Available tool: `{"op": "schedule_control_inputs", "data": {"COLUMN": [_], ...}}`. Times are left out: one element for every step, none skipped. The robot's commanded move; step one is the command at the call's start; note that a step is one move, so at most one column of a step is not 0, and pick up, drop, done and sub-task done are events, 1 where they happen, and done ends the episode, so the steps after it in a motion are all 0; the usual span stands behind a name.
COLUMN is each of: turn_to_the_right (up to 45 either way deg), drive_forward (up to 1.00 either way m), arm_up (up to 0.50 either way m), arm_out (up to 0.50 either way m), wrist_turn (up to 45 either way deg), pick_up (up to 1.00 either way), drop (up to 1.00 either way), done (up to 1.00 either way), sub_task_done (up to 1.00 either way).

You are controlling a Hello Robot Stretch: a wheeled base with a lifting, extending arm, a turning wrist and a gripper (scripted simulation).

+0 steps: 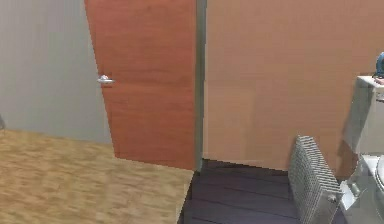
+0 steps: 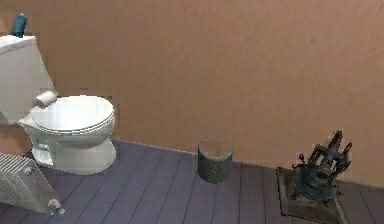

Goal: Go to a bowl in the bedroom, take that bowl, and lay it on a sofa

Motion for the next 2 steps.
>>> {"op": "schedule_control_inputs", "data": {"turn_to_the_right": [-27.0,-3.0], "drive_forward": [0.00,0.00], "arm_up": [0.00,0.00], "arm_out": [0.00,0.00], "wrist_turn": [0.0,0.0], "pick_up": [0.00,0.00], "drop": [0.00,0.00], "done": [0.00,0.00], "sub_task_done": [0.00,0.00]}}
